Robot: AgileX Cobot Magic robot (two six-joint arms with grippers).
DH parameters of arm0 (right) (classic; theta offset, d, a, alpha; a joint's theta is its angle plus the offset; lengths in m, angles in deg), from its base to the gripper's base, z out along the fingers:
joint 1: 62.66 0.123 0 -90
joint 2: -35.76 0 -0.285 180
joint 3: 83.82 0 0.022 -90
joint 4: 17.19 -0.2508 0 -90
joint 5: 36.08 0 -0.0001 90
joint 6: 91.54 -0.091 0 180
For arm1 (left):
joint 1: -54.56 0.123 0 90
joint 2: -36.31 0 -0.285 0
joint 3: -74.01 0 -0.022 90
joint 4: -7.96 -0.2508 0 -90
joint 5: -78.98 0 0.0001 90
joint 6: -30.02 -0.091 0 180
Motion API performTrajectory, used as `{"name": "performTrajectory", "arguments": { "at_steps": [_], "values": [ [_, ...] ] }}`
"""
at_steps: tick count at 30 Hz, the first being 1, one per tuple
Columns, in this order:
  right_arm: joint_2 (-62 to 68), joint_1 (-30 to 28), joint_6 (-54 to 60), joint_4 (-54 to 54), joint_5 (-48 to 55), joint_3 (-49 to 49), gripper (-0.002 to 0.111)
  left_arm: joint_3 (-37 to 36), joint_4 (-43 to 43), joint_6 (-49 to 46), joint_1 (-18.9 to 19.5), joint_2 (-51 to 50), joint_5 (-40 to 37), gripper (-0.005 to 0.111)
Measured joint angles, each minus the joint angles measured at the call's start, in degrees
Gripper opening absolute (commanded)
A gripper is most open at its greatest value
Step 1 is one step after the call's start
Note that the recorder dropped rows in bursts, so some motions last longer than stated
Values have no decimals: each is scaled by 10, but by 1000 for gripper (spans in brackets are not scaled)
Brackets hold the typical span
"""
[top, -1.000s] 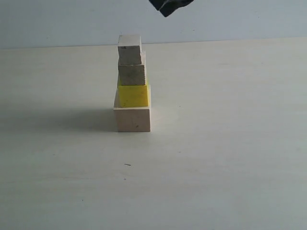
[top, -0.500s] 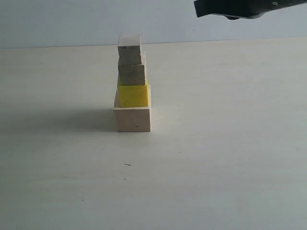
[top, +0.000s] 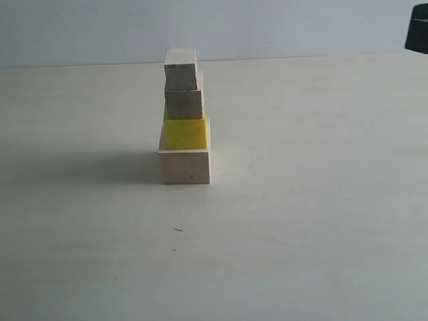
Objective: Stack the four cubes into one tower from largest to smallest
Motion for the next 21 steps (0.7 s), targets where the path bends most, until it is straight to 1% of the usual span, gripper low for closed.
{"name": "performTrajectory", "arguments": {
  "at_steps": [4,6,7,10,11,16,21],
  "values": [
    [-77,0,-1,0,-20,-36,0,-19,1,0,0,98,21,0],
    [-93,-17,-1,13,-23,-48,0,-28,1,0,0,133,27,0],
    [-98,-40,-3,22,-24,-51,0,-37,1,2,0,151,34,0],
    [-115,-87,-3,28,-24,-53,0,-55,1,11,0,165,61,0],
    [-119,-90,-3,28,-22,-53,0,-60,1,12,0,165,70,0],
    [-145,-94,-3,31,28,-54,0,-98,1,14,0,165,130,0],
    [-155,-94,-4,31,39,-54,0,-104,-9,14,0,165,147,0]
  ]
}}
